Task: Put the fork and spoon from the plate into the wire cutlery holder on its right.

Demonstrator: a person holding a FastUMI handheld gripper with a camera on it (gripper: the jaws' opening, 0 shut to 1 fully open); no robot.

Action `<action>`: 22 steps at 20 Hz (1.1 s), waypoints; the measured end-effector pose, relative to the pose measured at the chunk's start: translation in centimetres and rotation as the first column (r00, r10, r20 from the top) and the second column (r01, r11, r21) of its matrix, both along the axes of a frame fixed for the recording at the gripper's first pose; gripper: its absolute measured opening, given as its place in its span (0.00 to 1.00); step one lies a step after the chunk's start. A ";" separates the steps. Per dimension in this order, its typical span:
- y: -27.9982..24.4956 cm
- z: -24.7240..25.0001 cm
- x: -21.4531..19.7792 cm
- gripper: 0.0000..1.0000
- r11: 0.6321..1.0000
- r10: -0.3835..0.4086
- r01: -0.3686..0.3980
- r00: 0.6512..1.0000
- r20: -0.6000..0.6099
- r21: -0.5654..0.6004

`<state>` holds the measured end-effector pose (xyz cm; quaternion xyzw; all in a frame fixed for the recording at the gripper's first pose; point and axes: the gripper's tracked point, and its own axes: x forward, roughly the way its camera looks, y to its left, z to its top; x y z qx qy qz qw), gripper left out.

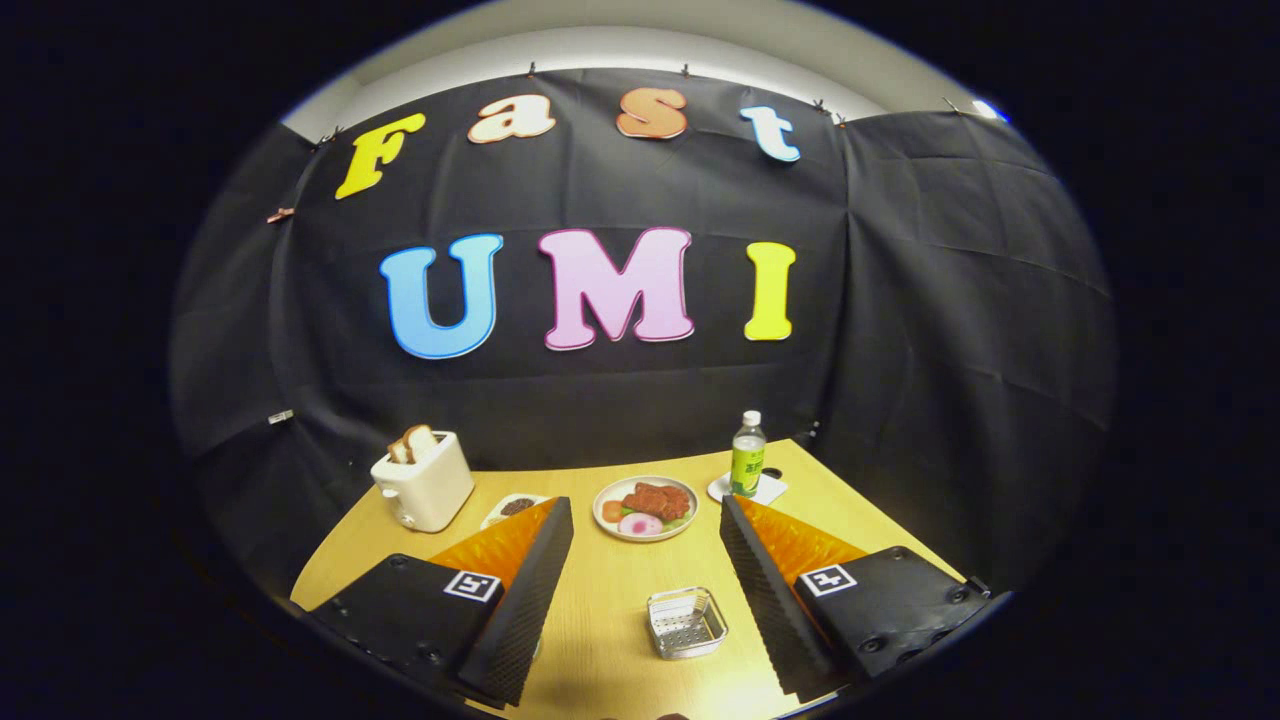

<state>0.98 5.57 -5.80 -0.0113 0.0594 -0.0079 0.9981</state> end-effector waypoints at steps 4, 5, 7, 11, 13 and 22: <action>4.1 -3.5 -0.4 0.93 0.992 0.078 -0.085 0.994 -0.077 -0.094; 5.2 -4.5 -0.4 0.93 0.989 0.099 -0.110 0.989 -0.107 -0.102; 7.3 -6.9 -0.4 0.91 0.984 0.128 -0.147 0.977 -0.172 -0.104; 11.6 -11.7 0.0 0.91 0.974 0.170 -0.208 0.931 -0.323 -0.088; 13.2 -14.7 0.1 0.90 0.966 0.179 -0.240 0.895 -0.409 -0.101; 15.9 -26.6 -1.5 0.83 0.956 0.126 -0.275 0.696 -0.707 -0.101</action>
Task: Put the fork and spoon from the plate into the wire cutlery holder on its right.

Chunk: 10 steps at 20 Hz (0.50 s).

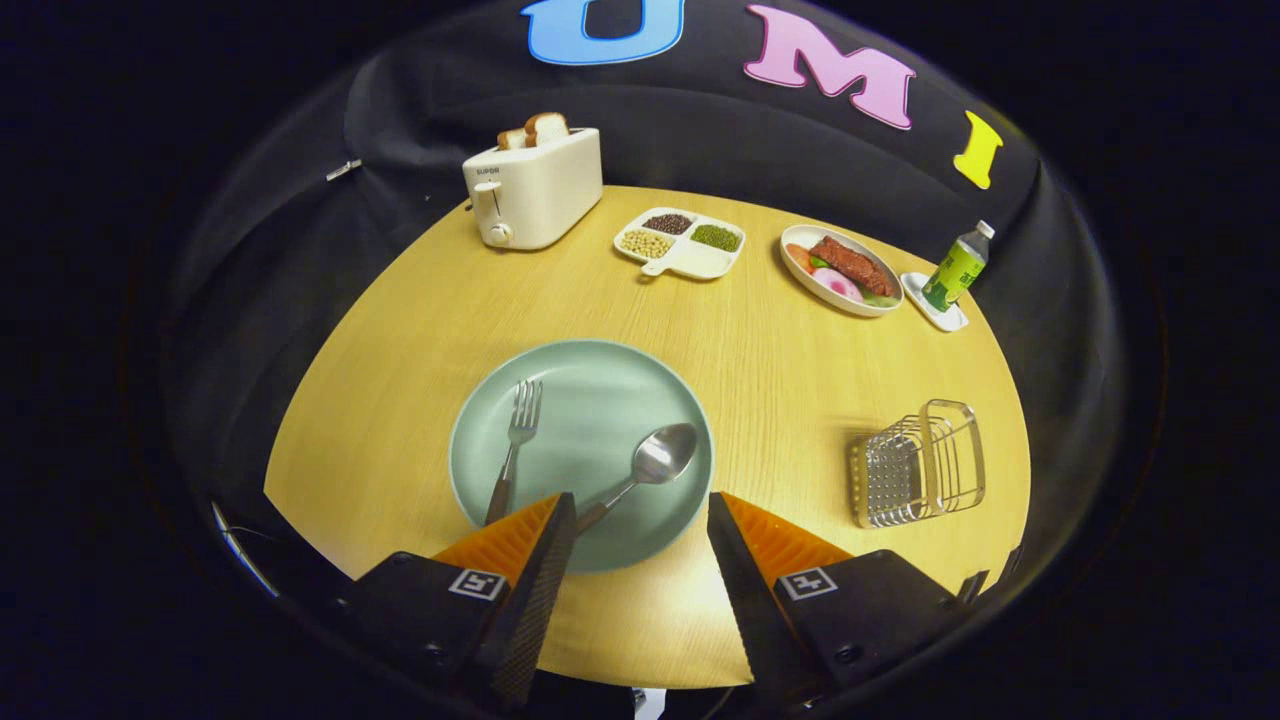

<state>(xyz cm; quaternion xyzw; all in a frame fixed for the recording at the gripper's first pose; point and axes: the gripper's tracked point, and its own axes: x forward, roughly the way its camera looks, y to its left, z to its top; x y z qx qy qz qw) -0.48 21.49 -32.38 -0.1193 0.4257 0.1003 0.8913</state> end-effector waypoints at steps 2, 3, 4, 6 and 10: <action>0.7 -1.6 0.4 0.80 1.000 -0.013 0.014 0.999 -0.046 0.008; 1.0 -2.6 0.3 0.78 0.999 -0.035 0.036 0.996 -0.084 0.016; 1.1 -3.5 0.3 0.75 0.998 -0.052 0.054 0.991 -0.122 0.017; 1.2 -4.9 0.2 0.73 0.996 -0.080 0.084 0.980 -0.181 0.017; 1.3 -6.8 -0.1 0.62 0.992 -0.112 0.122 0.956 -0.270 0.021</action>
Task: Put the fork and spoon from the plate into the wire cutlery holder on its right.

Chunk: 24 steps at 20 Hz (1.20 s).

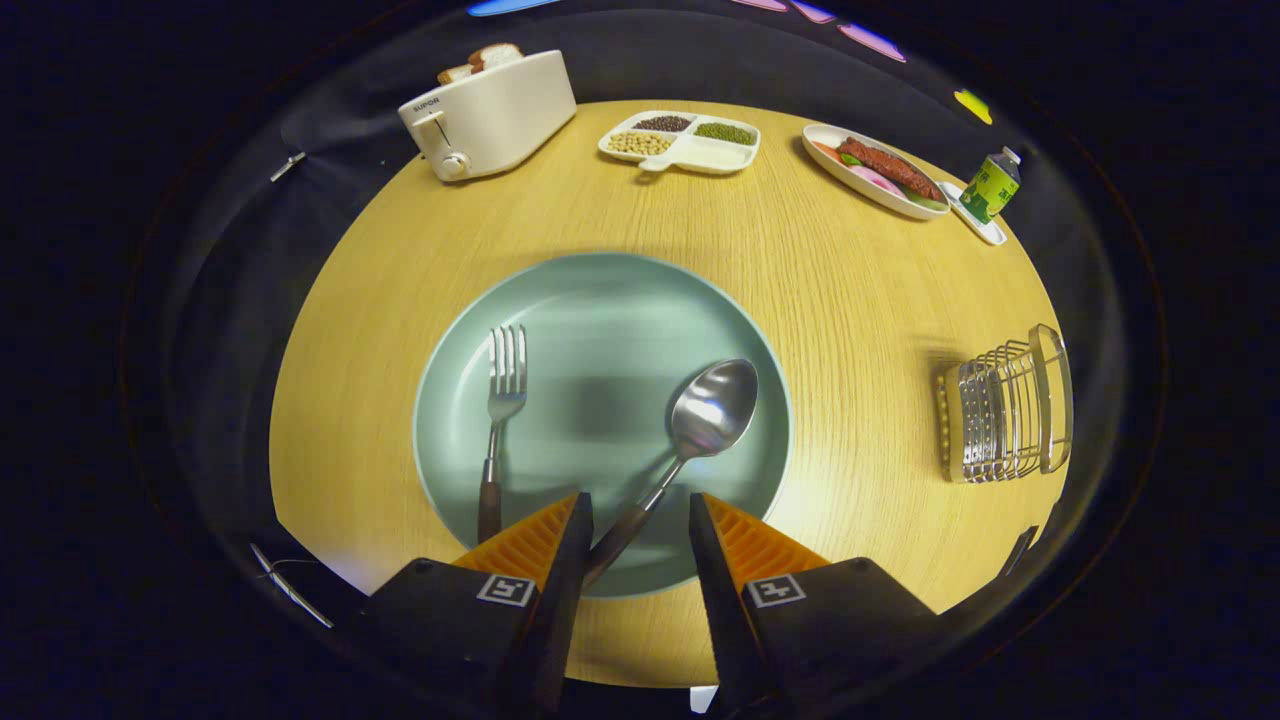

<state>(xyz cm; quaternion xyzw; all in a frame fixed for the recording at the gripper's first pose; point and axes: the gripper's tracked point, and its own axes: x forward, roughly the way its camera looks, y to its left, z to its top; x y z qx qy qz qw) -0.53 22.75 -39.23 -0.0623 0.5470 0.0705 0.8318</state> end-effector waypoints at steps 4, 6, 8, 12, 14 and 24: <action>0.0 -1.0 -0.1 0.41 1.000 0.004 -0.004 0.999 -0.047 -0.009; -0.8 -0.8 0.1 0.33 1.000 0.013 -0.015 0.998 -0.058 -0.023; 0.3 -1.0 -0.1 0.13 0.998 0.045 -0.041 0.996 -0.079 0.049; 0.1 -0.6 -0.8 0.06 0.992 0.082 -0.071 0.991 -0.110 0.102; -0.2 0.1 -0.9 0.06 0.990 0.083 -0.069 0.990 -0.114 0.122; -5.7 8.8 -0.9 0.06 0.974 0.143 -0.131 0.988 -0.057 0.187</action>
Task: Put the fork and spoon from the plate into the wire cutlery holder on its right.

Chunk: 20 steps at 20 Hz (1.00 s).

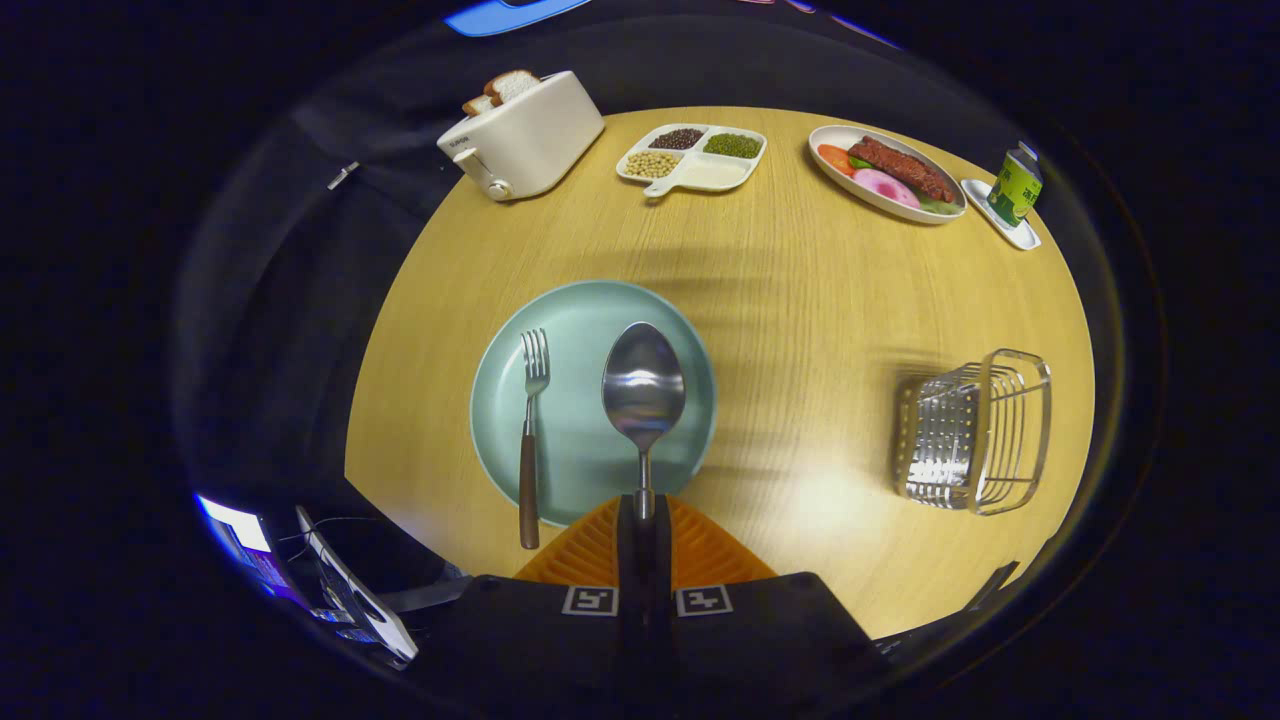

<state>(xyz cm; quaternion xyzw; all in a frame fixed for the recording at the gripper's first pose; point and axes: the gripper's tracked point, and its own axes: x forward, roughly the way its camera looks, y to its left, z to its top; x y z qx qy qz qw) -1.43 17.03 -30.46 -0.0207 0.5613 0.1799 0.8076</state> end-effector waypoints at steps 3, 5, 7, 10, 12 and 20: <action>-4.6 2.6 -0.2 0.06 1.000 0.014 -0.014 1.000 -0.007 -0.012; -8.4 3.8 -0.1 0.06 0.999 0.026 -0.027 1.000 -0.016 -0.042; -12.0 4.3 0.4 0.06 0.996 0.033 -0.036 0.999 -0.033 -0.077; -16.3 4.3 1.7 0.06 0.992 0.029 -0.038 0.997 -0.073 -0.124; -18.0 3.9 1.8 0.06 0.990 0.030 -0.047 0.992 -0.125 -0.136; -19.0 1.9 2.4 0.06 0.989 0.005 -0.051 0.948 -0.319 -0.137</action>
